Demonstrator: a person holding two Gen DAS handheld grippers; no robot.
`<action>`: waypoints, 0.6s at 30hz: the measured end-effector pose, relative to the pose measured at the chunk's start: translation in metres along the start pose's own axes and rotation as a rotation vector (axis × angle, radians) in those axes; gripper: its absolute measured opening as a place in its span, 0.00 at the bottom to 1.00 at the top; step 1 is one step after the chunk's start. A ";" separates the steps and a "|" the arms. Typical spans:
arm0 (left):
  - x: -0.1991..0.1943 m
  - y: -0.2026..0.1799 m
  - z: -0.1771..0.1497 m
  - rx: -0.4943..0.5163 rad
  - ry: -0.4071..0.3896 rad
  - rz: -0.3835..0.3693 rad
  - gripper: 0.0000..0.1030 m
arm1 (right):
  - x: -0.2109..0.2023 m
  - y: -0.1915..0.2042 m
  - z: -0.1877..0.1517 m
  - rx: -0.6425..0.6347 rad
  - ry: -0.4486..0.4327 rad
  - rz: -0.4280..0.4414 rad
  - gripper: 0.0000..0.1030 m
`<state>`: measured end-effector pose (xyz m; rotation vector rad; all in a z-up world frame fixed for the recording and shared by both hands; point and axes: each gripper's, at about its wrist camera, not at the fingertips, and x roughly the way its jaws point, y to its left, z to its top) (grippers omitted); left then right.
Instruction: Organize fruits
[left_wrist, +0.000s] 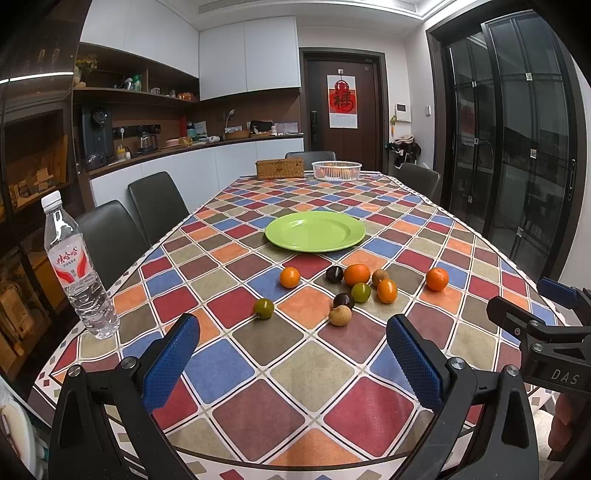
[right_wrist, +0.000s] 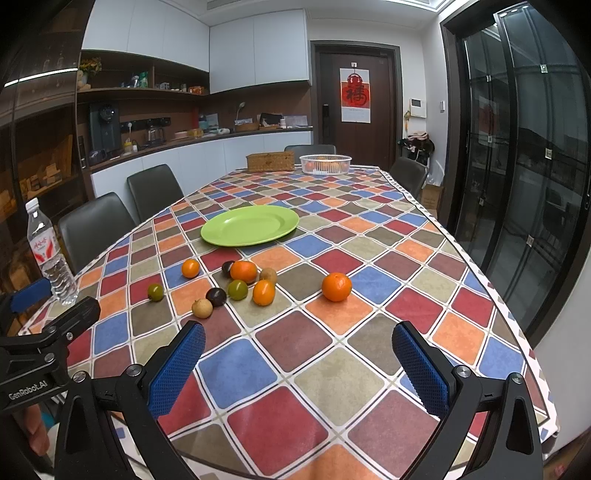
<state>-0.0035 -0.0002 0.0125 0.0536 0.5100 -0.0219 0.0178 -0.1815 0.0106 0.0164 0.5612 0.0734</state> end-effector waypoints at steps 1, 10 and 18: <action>0.000 0.000 0.000 0.000 0.000 0.000 1.00 | 0.000 0.000 0.000 0.000 0.000 0.000 0.99; -0.001 0.001 -0.001 0.000 -0.001 -0.001 1.00 | 0.000 0.000 0.000 -0.001 -0.002 0.000 0.99; -0.001 0.001 -0.002 -0.003 0.000 -0.002 1.00 | 0.004 0.002 -0.007 -0.002 -0.003 -0.002 0.99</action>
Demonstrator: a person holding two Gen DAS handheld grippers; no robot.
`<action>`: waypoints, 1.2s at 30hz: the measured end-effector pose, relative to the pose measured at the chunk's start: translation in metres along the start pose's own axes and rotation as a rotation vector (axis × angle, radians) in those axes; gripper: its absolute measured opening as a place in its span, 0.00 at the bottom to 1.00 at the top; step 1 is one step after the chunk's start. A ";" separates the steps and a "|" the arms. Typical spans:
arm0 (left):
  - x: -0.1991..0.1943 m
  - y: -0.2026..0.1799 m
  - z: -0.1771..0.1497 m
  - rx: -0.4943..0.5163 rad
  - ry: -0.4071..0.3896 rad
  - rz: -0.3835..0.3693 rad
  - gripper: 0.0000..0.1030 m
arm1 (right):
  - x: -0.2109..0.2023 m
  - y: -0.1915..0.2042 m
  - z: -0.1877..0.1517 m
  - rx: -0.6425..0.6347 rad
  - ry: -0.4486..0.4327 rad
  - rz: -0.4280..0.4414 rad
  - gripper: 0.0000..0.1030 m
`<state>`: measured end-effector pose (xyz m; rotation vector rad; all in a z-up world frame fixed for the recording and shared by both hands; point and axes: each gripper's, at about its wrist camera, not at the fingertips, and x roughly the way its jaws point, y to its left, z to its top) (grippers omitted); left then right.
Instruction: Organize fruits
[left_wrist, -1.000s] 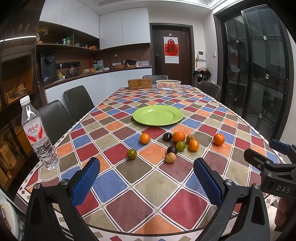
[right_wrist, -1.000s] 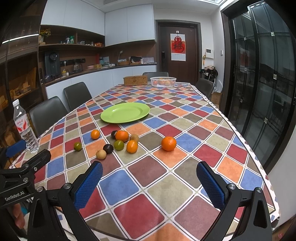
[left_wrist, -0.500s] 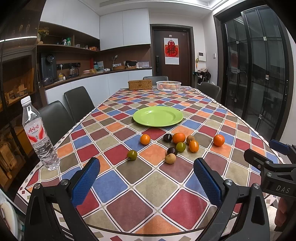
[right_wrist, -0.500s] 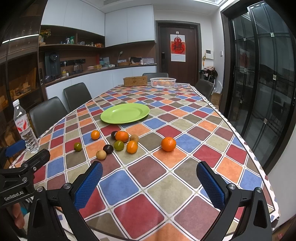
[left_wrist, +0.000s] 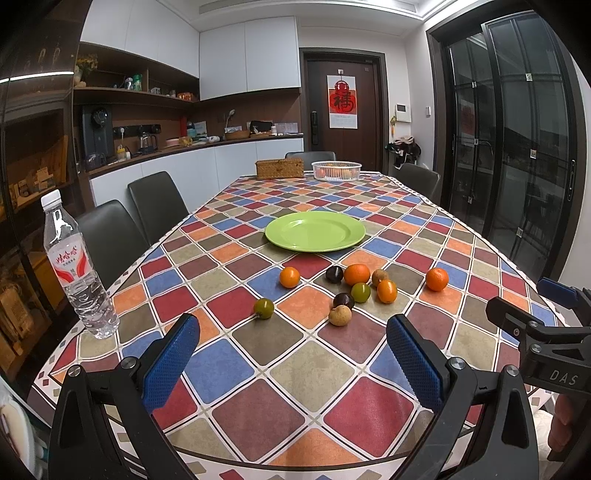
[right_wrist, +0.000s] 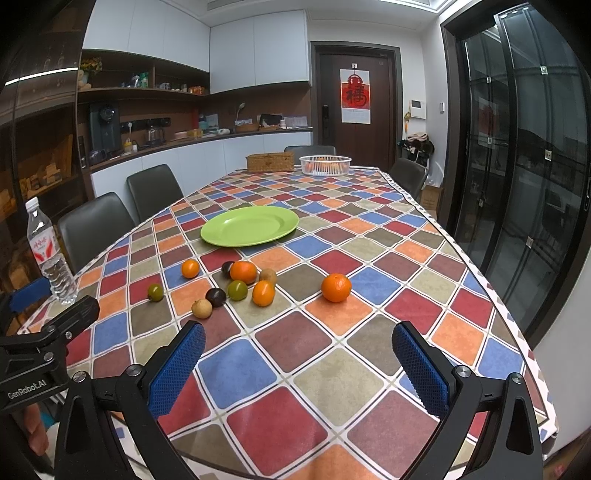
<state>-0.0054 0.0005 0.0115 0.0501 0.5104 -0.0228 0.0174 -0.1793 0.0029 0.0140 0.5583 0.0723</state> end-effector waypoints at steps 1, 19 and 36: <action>0.000 0.000 0.001 -0.002 0.001 -0.001 1.00 | 0.001 0.000 -0.001 -0.001 0.002 -0.001 0.99; 0.035 -0.002 -0.006 0.044 0.028 -0.007 0.99 | 0.031 0.005 0.007 -0.083 0.045 0.012 0.99; 0.097 -0.008 -0.002 0.090 0.130 -0.117 0.72 | 0.105 0.022 0.019 -0.193 0.150 0.109 0.86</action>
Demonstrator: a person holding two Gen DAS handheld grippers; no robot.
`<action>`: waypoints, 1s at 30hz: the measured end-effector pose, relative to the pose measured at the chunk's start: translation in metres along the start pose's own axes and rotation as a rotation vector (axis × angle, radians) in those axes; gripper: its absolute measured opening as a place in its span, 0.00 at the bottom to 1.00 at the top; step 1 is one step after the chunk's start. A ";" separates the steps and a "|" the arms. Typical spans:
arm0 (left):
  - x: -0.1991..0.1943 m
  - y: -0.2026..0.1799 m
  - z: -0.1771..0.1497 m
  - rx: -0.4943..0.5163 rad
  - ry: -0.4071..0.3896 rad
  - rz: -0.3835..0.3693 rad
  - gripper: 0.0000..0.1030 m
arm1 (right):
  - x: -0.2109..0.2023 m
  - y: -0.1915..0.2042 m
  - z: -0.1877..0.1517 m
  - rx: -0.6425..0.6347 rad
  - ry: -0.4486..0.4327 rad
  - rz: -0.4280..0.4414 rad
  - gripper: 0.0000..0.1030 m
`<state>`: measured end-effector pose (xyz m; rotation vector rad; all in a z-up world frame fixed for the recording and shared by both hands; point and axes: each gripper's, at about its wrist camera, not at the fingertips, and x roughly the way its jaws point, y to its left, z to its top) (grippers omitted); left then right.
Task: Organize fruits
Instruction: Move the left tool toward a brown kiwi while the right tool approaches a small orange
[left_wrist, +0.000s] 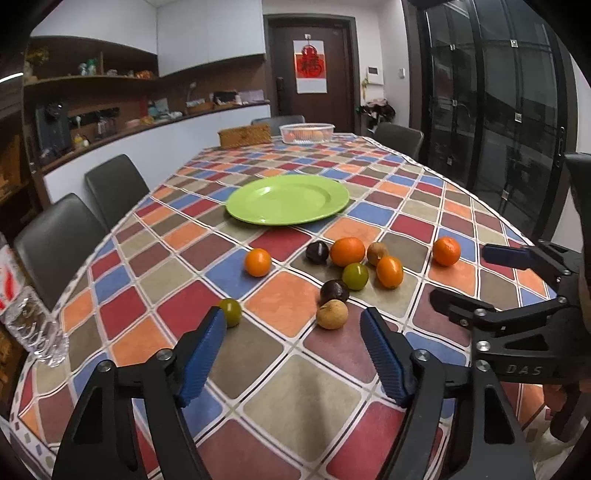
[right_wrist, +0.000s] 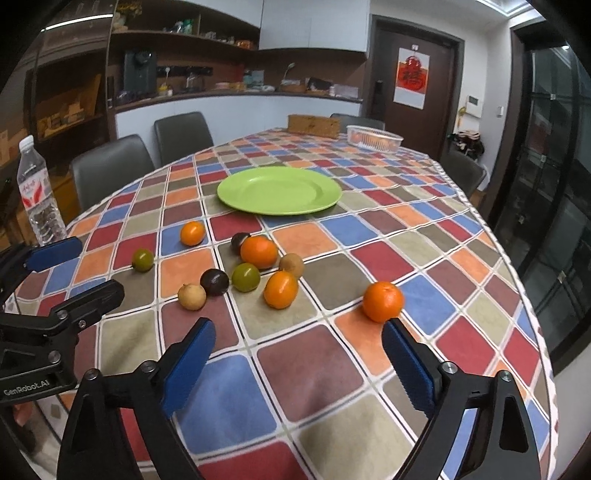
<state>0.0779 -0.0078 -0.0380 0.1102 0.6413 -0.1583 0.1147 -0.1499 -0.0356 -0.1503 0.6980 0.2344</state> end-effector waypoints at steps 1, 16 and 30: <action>0.004 -0.001 0.001 0.003 0.007 -0.006 0.71 | 0.004 0.000 0.001 0.002 0.010 0.004 0.84; 0.057 -0.011 0.001 0.047 0.163 -0.120 0.47 | 0.047 0.001 0.005 -0.008 0.126 0.043 0.62; 0.082 -0.004 0.004 0.000 0.223 -0.166 0.38 | 0.076 0.001 0.016 0.016 0.173 0.089 0.44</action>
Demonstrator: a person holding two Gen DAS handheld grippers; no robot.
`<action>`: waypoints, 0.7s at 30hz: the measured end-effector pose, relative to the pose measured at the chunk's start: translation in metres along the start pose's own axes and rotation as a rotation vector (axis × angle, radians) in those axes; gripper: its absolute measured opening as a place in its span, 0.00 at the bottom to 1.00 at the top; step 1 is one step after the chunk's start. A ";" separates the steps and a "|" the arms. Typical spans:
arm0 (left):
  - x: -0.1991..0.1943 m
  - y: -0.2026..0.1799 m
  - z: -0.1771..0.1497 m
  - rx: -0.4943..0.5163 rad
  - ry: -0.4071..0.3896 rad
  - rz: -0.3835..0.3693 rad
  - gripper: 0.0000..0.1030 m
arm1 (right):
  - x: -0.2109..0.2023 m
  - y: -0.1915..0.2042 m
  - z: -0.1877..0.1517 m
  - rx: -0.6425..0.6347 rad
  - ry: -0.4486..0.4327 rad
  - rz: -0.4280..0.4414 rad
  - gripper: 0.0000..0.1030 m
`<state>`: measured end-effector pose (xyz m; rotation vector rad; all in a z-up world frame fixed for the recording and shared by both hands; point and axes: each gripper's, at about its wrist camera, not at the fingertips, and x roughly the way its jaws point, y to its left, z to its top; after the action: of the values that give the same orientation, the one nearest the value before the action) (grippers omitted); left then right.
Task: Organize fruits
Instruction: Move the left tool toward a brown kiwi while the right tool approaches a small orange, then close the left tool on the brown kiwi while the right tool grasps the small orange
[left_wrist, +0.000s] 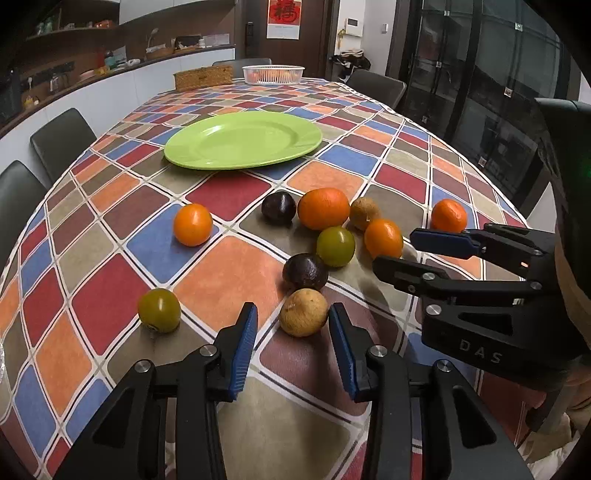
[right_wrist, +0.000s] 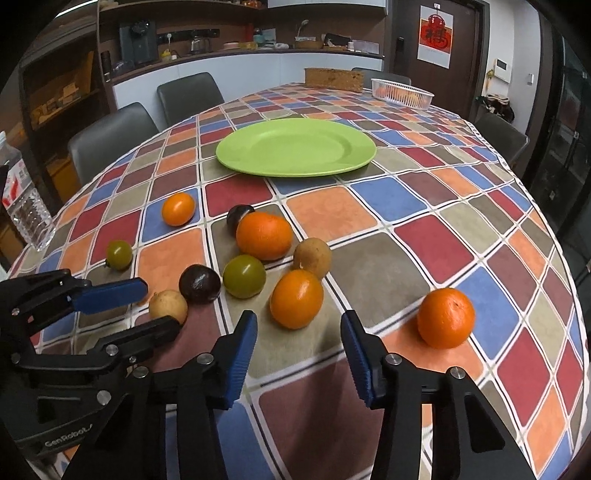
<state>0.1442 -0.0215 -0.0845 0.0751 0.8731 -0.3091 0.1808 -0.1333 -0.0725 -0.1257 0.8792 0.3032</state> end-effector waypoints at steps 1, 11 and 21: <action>0.001 -0.001 0.001 -0.002 0.002 -0.004 0.37 | 0.001 0.000 0.001 0.003 0.002 0.001 0.43; 0.001 0.003 0.001 -0.028 0.009 -0.029 0.26 | 0.010 0.000 0.004 0.017 0.007 0.016 0.34; -0.017 0.001 0.005 -0.041 -0.051 -0.022 0.26 | 0.007 -0.003 0.002 0.035 -0.025 0.033 0.30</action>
<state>0.1384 -0.0177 -0.0683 0.0195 0.8297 -0.3121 0.1875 -0.1347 -0.0765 -0.0744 0.8616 0.3196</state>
